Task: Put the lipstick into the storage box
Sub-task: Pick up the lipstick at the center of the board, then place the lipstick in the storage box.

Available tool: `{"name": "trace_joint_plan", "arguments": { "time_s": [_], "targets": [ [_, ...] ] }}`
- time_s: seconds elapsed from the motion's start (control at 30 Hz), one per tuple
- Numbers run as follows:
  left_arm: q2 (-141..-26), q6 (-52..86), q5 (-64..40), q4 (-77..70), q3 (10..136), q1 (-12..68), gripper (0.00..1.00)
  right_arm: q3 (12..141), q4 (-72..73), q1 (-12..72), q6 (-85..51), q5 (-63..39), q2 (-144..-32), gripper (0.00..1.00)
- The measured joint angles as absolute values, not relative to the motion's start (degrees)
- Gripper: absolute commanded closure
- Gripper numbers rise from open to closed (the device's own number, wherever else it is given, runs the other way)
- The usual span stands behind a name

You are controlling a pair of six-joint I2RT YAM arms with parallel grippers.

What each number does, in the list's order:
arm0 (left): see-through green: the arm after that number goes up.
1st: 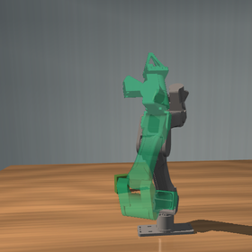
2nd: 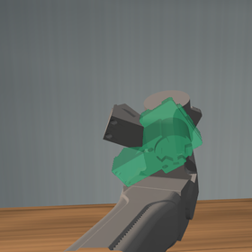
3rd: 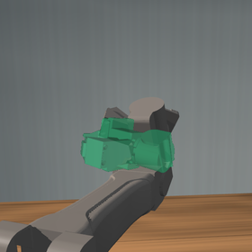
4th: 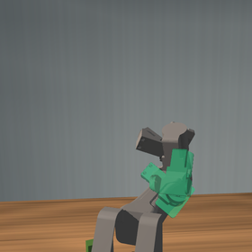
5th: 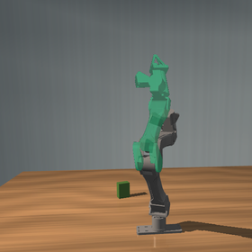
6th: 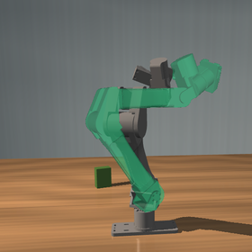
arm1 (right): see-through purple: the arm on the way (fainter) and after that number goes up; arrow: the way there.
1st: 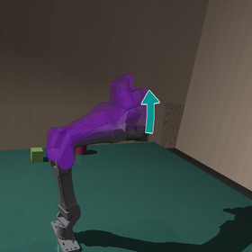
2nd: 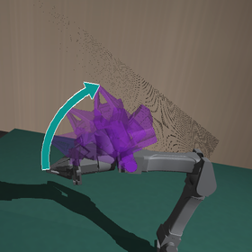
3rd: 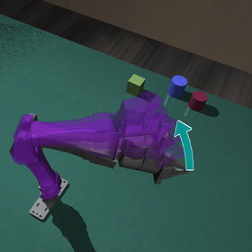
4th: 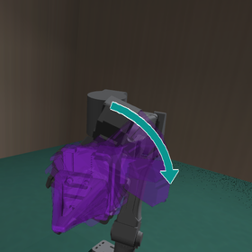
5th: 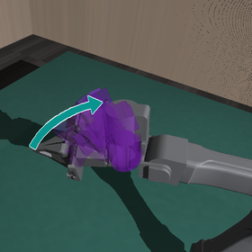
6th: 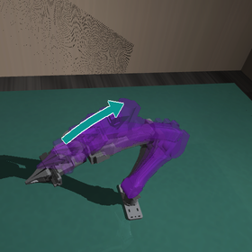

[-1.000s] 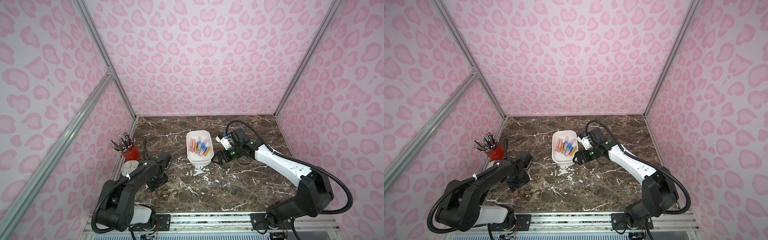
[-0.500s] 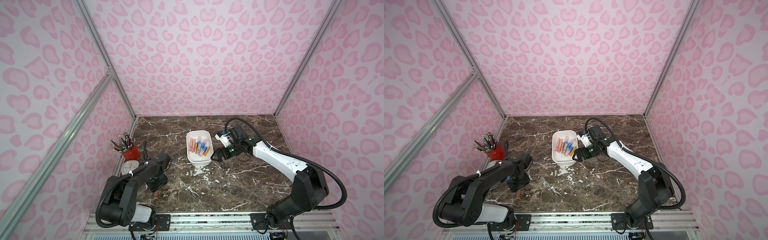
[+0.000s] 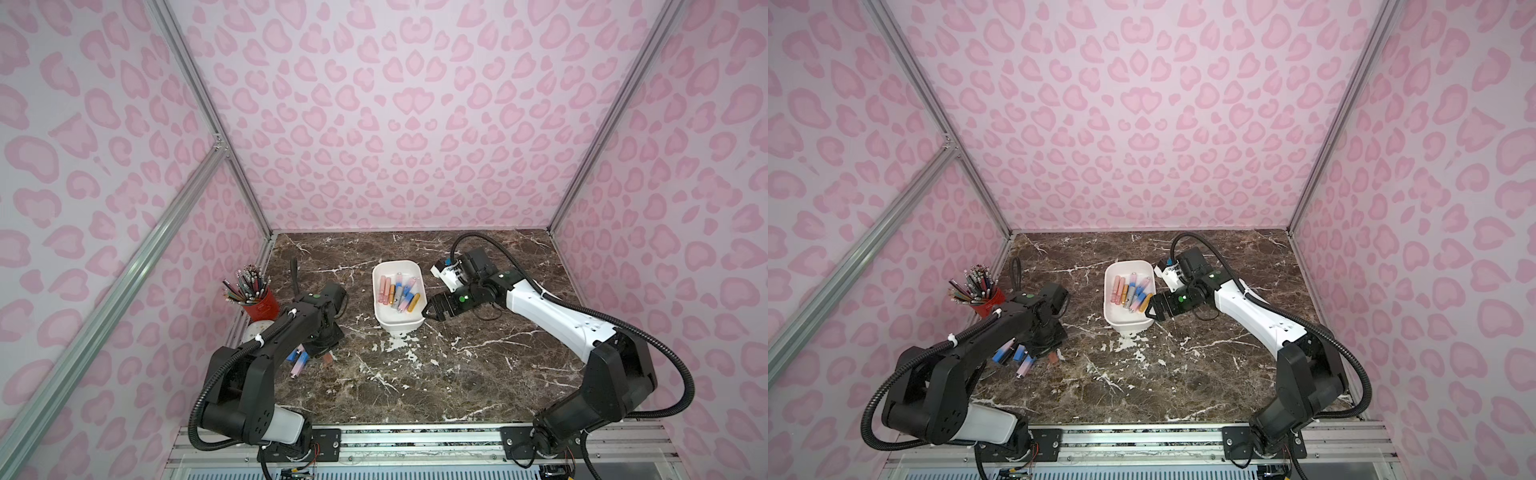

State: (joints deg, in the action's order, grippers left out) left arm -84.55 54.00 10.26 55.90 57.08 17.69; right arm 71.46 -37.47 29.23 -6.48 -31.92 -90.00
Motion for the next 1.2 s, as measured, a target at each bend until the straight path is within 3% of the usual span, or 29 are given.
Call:
{"name": "trace_joint_plan", "arguments": {
  "time_s": [0.43,0.87,0.97,1.13,1.2],
  "targets": [
    [-109.0,46.5,9.2,58.6,94.7,27.1,0.91,69.3,-38.7,27.8,-7.0,-28.3,-84.2,0.01],
    [-126.9,43.0,2.5,58.2,114.2,31.6,0.86,68.4,-41.6,27.1,-8.0,-25.1,-80.9,0.01],
    [-130.6,41.9,1.7,58.8,118.3,31.5,0.81,68.4,-42.0,26.9,-8.0,-24.8,-80.9,0.01],
    [-133.2,40.3,2.0,59.6,123.5,31.4,0.59,69.3,-43.1,26.3,-7.3,-24.6,-81.3,0.01],
    [-133.2,39.6,2.0,59.7,123.9,31.4,0.58,69.6,-43.4,26.1,-6.9,-24.6,-81.5,0.01]
  ]
}}
